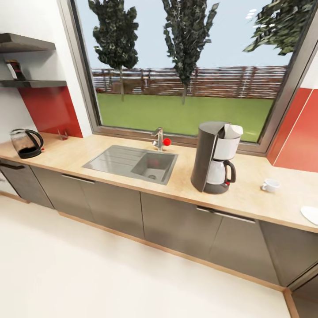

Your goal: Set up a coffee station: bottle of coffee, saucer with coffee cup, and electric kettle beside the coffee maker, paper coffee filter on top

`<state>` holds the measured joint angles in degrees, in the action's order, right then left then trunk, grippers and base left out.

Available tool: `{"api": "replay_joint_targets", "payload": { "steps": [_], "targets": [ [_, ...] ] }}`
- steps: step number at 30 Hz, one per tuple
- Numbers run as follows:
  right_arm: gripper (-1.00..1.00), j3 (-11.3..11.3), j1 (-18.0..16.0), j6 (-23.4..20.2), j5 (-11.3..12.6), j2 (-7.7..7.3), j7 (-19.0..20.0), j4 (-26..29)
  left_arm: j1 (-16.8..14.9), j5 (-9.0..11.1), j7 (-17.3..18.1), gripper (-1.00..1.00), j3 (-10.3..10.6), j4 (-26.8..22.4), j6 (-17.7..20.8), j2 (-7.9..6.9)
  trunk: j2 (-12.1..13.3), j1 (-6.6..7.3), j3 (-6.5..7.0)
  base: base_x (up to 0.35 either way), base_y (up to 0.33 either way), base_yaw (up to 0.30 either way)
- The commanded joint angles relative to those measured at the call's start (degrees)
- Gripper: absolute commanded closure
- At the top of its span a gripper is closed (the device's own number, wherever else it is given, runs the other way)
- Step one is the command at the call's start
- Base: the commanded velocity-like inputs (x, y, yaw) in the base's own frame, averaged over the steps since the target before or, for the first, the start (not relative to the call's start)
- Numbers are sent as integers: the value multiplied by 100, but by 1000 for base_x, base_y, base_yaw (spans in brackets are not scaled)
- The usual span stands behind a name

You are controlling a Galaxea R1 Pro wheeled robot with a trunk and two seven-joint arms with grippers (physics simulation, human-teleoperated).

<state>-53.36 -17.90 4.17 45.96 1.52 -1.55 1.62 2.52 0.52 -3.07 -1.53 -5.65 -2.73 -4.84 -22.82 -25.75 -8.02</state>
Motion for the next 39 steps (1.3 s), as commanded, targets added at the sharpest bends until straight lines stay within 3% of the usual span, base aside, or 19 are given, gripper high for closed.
{"api": "replay_joint_targets", "payload": {
  "steps": [1, 2, 4, 5, 6, 8, 9, 15, 28, 30, 32, 39],
  "targets": [
    [-100, 285, -3, 9, -158, 3, -15, -5, 3, 5, -9, -100, -15, -9, -8, 1, -10, -3, -16, 0, 0, 244],
    [-100, 469, -3, 8, -305, 2, -14, -6, 3, 5, -9, -100, -17, -8, -8, 1, -10, -3, -21, 0, 0, 244],
    [-100, 1268, -3, 8, -1205, 1, -13, -10, 3, 3, -9, -100, -19, -4, -8, 1, -10, -3, -32, 0, 0, 244],
    [-100, 1482, -5, 9, -1492, 1, -13, -9, 3, 2, -10, -100, -20, -3, -8, 1, -10, -3, -38, 0, 0, 244],
    [-100, 2624, -3, 18, -2968, -2, -23, -12, 3, 2, -9, -100, -22, 2, -8, 1, -10, -3, -43, 0, 0, 244],
    [-100, 3373, -3, 21, -3833, -2, -30, -13, 3, 3, -9, -100, -18, 2, -8, 1, -10, -3, -54, 0, 0, 244],
    [-100, 3947, -3, 22, -4349, -6, -34, -14, 3, 8, -7, -100, -15, -4, -8, 1, -10, -3, -60, 0, 0, 244],
    [-100, 4249, -3, 22, -4610, -8, -44, -13, 3, 1, -6, -100, -18, 2, -8, 1, -10, -3, -93, 0, 0, 244],
    [-100, 4255, 29, -2, -4622, -3, -38, -22, 0, 12, 25, -100, -30, -7, -10, 14, -10, -3, -166, 0, 0, 244],
    [-100, 4255, 36, -3, -4622, -3, -33, -22, -4, 9, 48, -100, -31, -20, -9, 75, -10, -3, -177, 0, 0, 244],
    [-100, 4255, 40, -4, -4622, -3, -31, -22, -3, -35, 56, -100, 12, -39, -11, 226, -10, -3, -188, 0, 0, 244],
    [-100, 4255, 49, -16, -4622, -3, -25, -22, -18, 9, 60, -100, -5, -159, -13, 330, -10, -3, -227, 0, 0, 244]
  ]
}}
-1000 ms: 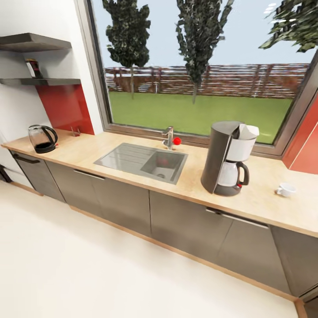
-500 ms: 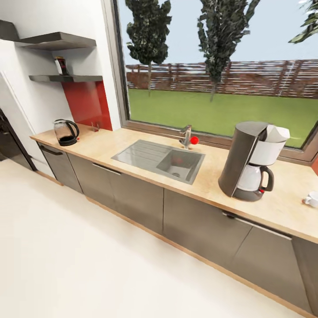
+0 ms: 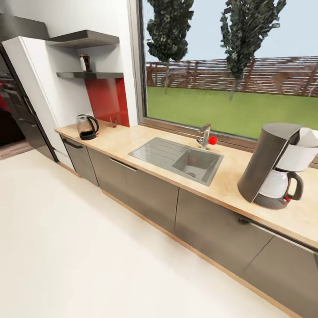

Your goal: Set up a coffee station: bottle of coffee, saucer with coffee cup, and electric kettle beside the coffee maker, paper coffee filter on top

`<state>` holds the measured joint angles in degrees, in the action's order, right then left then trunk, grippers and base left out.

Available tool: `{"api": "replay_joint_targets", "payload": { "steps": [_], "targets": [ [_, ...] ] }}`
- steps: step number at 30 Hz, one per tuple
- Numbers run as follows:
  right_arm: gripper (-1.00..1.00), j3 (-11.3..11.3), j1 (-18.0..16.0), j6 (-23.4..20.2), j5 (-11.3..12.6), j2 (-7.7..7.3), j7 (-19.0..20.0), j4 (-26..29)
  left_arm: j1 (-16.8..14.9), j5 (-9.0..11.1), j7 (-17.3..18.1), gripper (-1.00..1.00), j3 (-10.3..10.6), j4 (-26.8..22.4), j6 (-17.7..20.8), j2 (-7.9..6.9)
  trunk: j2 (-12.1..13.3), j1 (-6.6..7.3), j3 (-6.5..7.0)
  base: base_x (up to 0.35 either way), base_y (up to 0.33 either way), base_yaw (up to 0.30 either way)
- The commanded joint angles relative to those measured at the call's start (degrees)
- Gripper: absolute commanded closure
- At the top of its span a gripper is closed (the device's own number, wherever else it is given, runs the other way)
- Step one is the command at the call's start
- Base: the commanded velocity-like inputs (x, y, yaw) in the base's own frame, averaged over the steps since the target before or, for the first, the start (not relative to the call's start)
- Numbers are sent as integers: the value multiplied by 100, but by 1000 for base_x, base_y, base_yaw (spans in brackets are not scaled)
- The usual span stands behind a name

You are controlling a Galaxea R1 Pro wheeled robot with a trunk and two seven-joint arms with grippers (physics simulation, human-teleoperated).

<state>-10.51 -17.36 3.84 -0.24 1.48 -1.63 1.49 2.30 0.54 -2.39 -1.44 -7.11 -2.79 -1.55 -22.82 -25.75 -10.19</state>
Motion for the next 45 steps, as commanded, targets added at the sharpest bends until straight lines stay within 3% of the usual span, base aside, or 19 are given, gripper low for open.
{"api": "replay_joint_targets", "payload": {
  "steps": [1, 4, 8, 10, 14, 18, 24, 29, 34, 45],
  "targets": [
    [-100, -30, 3, 16, -3, 5, -20, -11, 2, 10, -8, -100, -17, -80, -6, 3, -10, -3, -15, 0, 0, 244],
    [-100, -30, 109, 21, -1, 0, -47, -12, 0, 16, -8, -100, -22, -238, -4, 1, -10, -3, -32, 0, 0, 244],
    [-100, -30, 388, 2, -2, -15, -55, -16, -8, 409, -9, -100, -276, -570, -4, -93, -10, -3, -54, 105, 95, 236],
    [-100, -30, 504, -35, -2, -74, -61, -17, -9, 488, -7, -100, -337, -668, 1, -141, -10, -3, -65, 202, 184, 229],
    [-100, -18, 615, -69, 21, -178, -68, -1, -79, 506, -6, -100, -353, -774, 3, -211, -10, -3, -84, 240, 209, 168],
    [-100, -31, 634, -60, 13, -187, -60, 19, -268, 479, -10, -100, -334, -820, 24, -286, -10, -3, -87, 274, 223, 27],
    [-100, -25, 637, -32, 33, -30, -44, 114, -318, 242, -46, -100, -346, -699, 11, -451, -10, -3, -87, 93, 78, 2],
    [-100, -14, 637, -8, 24, 117, -48, 82, -293, 343, -27, -100, -390, -641, 2, -297, -10, -3, -87, 0, 0, 0],
    [-100, -9, 637, -6, 23, 118, -40, 80, -291, 479, -25, -100, -392, -626, -2, -301, -10, -3, -69, 0, 0, 0],
    [-100, -28, 637, 3, 20, 124, -40, 80, -291, 456, -18, -100, -382, -625, 1, -300, -10, -3, 27, 25, 11, 0]
  ]
}}
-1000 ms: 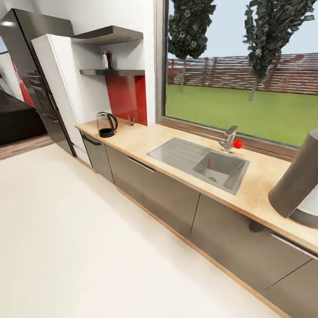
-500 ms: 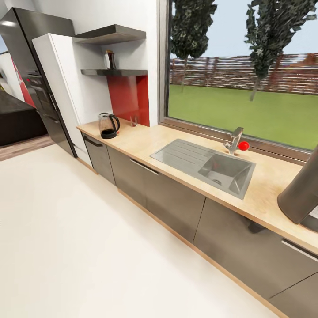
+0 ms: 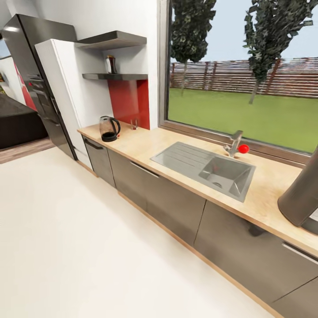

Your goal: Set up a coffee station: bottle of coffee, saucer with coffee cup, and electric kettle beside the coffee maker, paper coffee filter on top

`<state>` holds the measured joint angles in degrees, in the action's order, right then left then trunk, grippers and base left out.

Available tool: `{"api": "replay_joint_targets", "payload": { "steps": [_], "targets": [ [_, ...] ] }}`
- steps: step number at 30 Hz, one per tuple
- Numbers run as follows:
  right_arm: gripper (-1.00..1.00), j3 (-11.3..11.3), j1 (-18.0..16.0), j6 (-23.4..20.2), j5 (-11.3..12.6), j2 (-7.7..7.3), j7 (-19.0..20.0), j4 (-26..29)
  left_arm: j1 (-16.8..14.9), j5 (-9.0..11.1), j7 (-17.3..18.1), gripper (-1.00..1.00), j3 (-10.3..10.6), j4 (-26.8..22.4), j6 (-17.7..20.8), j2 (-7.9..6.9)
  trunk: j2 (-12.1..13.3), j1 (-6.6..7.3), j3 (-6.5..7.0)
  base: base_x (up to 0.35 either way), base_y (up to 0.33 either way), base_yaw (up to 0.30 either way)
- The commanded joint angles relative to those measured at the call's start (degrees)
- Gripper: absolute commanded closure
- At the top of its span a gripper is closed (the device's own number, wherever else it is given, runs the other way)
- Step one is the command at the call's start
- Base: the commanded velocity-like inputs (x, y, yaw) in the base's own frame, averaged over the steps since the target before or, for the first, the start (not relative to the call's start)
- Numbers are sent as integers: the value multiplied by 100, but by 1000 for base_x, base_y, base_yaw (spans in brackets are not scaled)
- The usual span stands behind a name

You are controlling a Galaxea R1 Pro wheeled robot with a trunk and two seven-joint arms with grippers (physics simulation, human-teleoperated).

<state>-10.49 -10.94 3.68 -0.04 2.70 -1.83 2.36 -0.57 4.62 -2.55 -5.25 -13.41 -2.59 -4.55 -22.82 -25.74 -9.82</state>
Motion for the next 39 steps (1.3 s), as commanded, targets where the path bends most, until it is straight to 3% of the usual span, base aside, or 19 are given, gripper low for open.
{"api": "replay_joint_targets", "payload": {
  "steps": [1, 39],
  "targets": [
    [-100, -31, -5, 18, -2, 3, -19, -7, -4, 40, -1, -100, 2, 5, -20, 3, -10, -5, -1, 201, 126, 0],
    [-100, -23, -5, 18, -5, -6, -19, -16, -4, 4, 9, -100, 42, 5, -15, 16, -10, -5, 338, 286, 180, 0]
  ]
}}
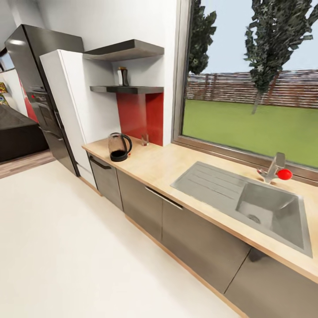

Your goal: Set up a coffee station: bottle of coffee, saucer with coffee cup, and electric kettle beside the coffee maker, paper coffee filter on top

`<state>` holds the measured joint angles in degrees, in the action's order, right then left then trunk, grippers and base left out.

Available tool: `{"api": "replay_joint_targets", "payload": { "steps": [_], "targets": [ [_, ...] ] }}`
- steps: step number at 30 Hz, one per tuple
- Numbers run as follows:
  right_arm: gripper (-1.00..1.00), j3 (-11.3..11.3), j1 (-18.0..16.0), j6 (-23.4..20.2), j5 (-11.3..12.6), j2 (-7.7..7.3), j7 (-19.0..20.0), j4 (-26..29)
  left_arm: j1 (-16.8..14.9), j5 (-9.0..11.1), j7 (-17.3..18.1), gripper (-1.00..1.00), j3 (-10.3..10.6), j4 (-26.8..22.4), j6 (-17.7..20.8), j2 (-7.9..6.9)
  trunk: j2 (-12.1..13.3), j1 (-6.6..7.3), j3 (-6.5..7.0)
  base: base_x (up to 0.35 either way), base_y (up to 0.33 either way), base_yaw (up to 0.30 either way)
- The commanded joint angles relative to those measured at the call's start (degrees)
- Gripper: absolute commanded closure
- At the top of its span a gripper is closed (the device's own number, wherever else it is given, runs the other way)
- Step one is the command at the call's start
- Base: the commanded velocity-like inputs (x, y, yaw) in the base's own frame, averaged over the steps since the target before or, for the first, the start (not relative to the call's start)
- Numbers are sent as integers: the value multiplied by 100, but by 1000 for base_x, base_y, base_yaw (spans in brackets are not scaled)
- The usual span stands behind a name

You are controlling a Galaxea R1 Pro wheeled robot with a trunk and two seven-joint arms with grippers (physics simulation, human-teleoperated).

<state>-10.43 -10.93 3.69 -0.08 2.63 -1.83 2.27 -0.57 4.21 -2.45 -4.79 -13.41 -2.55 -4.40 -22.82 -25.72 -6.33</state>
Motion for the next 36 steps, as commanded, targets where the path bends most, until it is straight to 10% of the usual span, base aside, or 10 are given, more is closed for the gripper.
{"api": "replay_joint_targets", "payload": {
  "steps": [1, 36],
  "targets": [
    [-100, -29, -5, 18, -1, 1, -19, -7, -4, 45, -1, -100, -5, 5, -18, 1, -10, -6, -2, 315, 133, 0],
    [-100, -29, -5, 18, -1, 1, -19, -7, -4, 52, -1, -100, -22, 5, -22, 3, -10, -6, 310, 254, 235, 0]
  ]
}}
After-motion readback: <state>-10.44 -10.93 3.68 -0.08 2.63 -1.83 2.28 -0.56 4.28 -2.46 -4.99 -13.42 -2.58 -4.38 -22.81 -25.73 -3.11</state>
